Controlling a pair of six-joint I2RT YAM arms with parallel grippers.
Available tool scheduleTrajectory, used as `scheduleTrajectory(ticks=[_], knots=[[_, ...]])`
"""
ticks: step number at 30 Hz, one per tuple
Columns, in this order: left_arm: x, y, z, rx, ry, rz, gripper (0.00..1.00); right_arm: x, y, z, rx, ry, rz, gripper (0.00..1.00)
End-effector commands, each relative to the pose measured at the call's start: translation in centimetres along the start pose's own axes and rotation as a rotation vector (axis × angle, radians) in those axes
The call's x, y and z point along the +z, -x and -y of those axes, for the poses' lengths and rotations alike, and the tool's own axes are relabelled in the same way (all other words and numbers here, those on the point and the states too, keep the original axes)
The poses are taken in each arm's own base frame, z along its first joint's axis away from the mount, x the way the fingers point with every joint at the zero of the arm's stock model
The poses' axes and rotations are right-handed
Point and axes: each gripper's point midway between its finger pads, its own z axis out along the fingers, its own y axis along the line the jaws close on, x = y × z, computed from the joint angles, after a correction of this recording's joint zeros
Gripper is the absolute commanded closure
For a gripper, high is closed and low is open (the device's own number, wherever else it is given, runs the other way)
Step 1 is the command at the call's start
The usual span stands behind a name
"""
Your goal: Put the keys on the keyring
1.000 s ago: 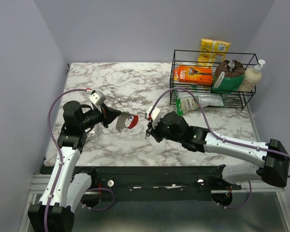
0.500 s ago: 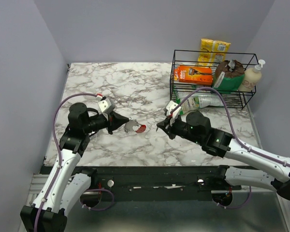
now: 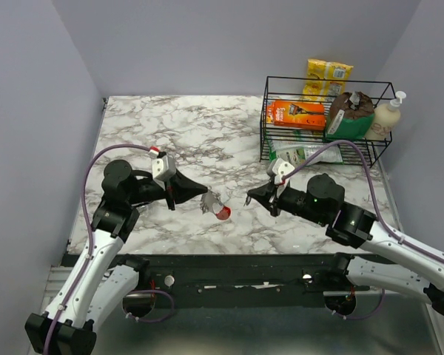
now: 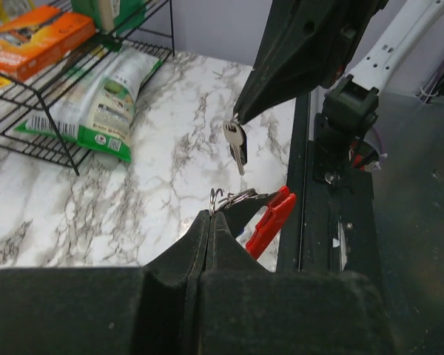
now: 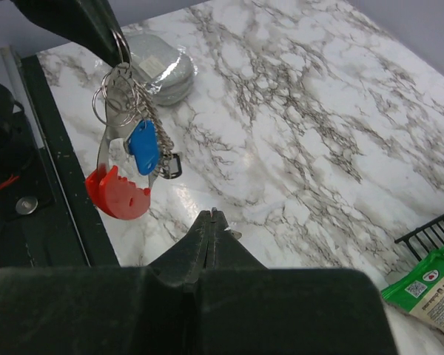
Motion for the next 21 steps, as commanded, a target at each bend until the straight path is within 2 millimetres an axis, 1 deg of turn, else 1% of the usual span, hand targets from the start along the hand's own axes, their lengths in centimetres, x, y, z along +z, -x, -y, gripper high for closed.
scheduleTrajectory(ticks=[1,4,5,7,8,11,19,21], knots=[[0.0,2.6,2.3,0.063,-0.106,0.101,1.00,-0.8,1.0,-1.1,-0.048,0.082,0.059,1.00],[0.1,2.8,2.6,0.063,-0.133,0.116,1.00,-1.2,1.6,-1.5,-0.079,0.116,0.097,0.99],[0.1,3.0,2.7,0.075,-0.147,0.121,1.00,-1.4,1.8,-2.0,-0.088,0.146,0.111,1.00],[0.2,2.8,3.2,0.069,-0.180,0.114,1.00,-1.6,2.3,-2.1,-0.114,0.165,0.131,1.00],[0.2,3.0,3.4,0.077,-0.194,0.114,1.00,-1.8,2.4,-2.7,-0.124,0.198,0.140,1.00],[0.3,3.0,3.9,0.077,-0.242,0.098,1.00,-2.0,3.0,-3.4,-0.152,0.253,0.161,1.00],[1.2,3.4,4.7,0.081,-0.321,0.081,1.00,-2.0,3.9,-3.9,-0.176,0.291,0.180,1.00],[1.6,3.4,5.2,0.081,-0.348,0.081,1.00,-2.1,4.2,-4.0,-0.182,0.296,0.188,1.00]])
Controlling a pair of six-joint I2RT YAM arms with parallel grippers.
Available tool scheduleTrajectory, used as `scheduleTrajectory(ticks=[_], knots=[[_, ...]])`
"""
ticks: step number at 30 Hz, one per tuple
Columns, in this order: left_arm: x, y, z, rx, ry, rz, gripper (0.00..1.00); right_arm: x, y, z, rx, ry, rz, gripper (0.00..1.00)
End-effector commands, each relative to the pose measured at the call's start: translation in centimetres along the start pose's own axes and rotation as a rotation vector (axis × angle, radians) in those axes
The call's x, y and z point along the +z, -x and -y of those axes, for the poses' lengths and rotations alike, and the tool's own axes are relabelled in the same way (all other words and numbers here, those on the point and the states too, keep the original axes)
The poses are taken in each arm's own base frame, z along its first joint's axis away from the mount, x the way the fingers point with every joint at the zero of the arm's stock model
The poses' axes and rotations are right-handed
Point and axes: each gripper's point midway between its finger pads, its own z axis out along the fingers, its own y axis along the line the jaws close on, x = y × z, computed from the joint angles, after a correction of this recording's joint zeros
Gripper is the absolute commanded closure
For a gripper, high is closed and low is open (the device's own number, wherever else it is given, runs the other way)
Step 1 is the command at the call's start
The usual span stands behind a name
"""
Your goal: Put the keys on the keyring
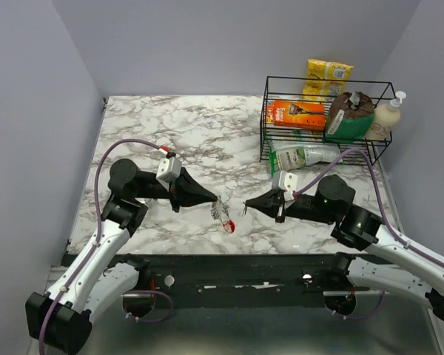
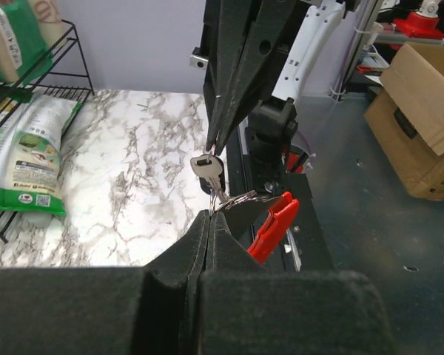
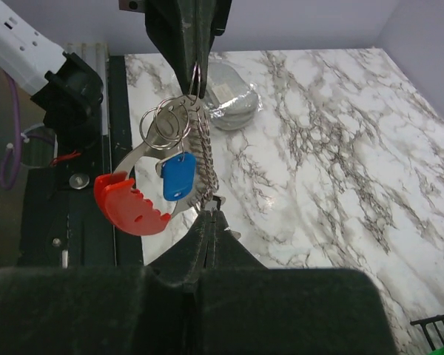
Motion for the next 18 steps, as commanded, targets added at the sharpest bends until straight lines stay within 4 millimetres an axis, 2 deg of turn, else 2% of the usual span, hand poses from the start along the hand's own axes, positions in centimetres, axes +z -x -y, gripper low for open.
scheduleTrajectory(ticks=[1,6,18], knots=[[1.1,1.6,1.3,0.062,-0.090,0.008,1.00,-0.1,2.4,-0.2,-0.051,0.036,0.065,1.00],[2.1,1.5,1.1,0.040,-0.092,0.014,1.00,-0.2,3.2,0.0,-0.068,0.029,0.081,0.99],[3.0,1.3,-0.4,-0.053,-0.032,0.003,1.00,0.2,4.5,0.4,-0.117,0.036,0.090,1.00]])
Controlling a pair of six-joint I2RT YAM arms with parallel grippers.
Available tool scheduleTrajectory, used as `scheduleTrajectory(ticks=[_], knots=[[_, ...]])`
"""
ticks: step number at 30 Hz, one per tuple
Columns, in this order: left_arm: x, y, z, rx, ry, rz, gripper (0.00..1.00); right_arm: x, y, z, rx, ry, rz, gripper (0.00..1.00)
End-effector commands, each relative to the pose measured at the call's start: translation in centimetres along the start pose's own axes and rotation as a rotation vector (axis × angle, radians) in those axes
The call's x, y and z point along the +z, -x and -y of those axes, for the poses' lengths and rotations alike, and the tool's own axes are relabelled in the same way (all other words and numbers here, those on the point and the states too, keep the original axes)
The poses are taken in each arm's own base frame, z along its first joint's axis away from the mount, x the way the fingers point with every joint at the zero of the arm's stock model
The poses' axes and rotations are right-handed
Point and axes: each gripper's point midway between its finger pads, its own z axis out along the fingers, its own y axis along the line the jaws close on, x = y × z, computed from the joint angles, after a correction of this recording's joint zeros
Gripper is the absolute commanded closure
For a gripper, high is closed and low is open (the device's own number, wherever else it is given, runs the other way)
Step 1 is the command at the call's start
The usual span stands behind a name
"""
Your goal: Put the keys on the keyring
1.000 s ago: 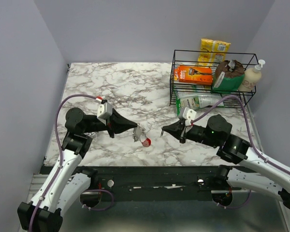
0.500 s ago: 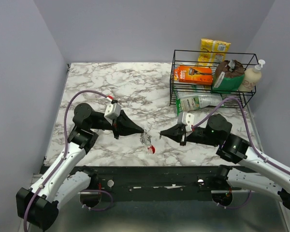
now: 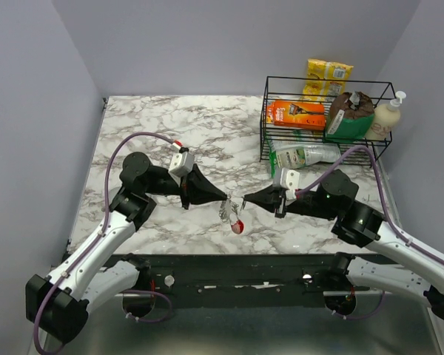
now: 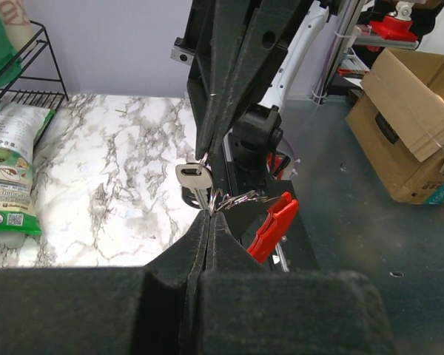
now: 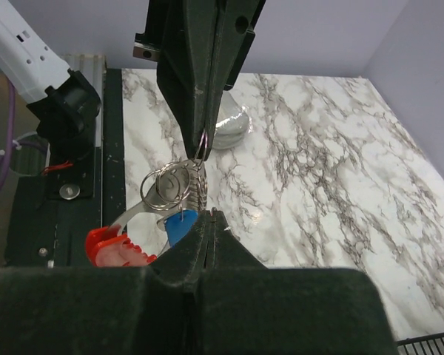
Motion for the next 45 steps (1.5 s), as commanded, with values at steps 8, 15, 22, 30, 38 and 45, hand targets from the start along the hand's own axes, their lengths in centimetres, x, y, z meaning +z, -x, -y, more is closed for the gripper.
scheduleTrajectory(ticks=[8,15,22,30,38,45], knots=[[0.3,0.4,-0.9,-0.040,0.040,-0.018,1.00,0.8,2.5,0.3,-0.071,0.049,0.033,1.00],[0.3,0.2,-1.0,-0.043,0.044,-0.029,1.00,1.5,2.3,0.1,-0.083,0.093,0.004,1.00],[0.2,-0.2,-1.2,-0.061,0.043,-0.053,1.00,1.9,1.5,-0.2,-0.087,0.129,-0.038,0.99],[0.2,-0.4,-1.1,-0.065,0.043,-0.063,1.00,1.8,0.9,-0.5,-0.081,0.142,-0.059,1.00],[0.1,-0.4,-1.2,-0.060,0.049,-0.063,1.00,2.2,0.7,-0.6,-0.070,0.156,-0.066,1.00],[0.2,-0.5,-1.1,-0.063,0.046,-0.065,1.00,2.6,0.6,-0.7,-0.056,0.166,-0.069,0.99]])
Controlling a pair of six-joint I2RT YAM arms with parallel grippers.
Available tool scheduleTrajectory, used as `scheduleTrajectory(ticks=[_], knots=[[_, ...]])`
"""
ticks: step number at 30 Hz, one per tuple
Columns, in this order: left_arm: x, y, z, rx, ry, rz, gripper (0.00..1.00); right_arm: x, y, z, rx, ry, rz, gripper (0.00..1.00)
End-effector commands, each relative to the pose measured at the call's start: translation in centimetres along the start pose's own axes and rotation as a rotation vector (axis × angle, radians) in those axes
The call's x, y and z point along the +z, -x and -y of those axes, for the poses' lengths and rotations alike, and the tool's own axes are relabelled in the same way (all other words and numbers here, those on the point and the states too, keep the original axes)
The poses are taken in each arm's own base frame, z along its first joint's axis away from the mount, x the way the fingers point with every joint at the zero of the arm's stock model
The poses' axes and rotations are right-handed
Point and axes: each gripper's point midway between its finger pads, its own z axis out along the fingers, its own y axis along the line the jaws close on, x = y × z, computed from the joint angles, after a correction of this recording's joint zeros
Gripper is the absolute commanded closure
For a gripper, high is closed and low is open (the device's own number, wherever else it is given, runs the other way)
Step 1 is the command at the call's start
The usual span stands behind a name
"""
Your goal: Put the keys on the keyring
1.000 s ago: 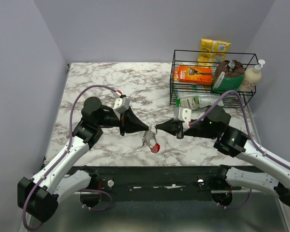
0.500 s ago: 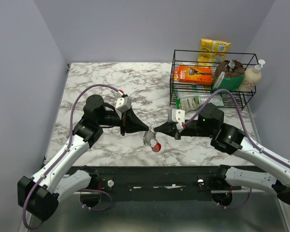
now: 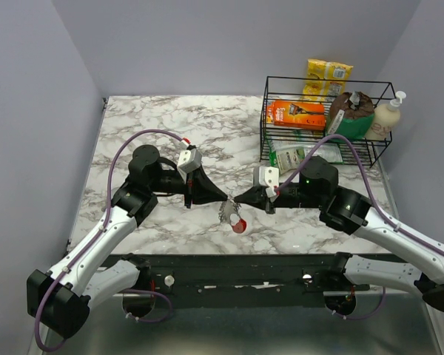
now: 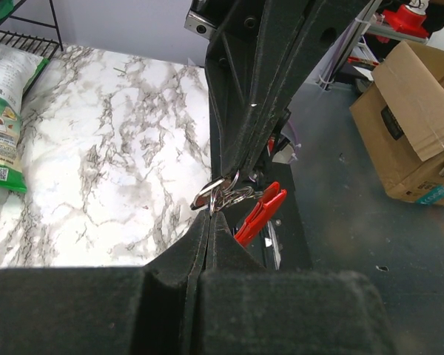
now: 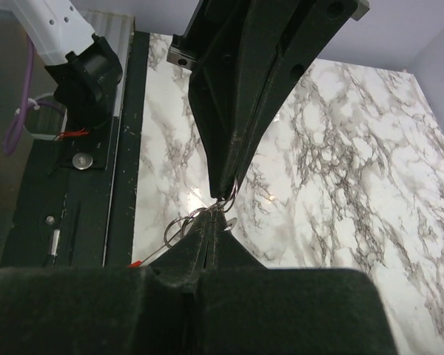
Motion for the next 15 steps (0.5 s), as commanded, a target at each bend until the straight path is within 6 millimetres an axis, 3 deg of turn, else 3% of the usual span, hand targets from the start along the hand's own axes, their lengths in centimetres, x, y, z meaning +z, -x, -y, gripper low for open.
scheduleTrajectory(ticks=[1,15], knots=[[-0.01,1.47,0.42,0.053,-0.001,0.018,1.00,0.02,1.27,0.04,-0.009,0.020,0.027,1.00],[0.02,1.33,0.38,0.048,-0.005,0.014,1.00,0.43,1.09,0.32,0.000,0.014,0.026,1.00]])
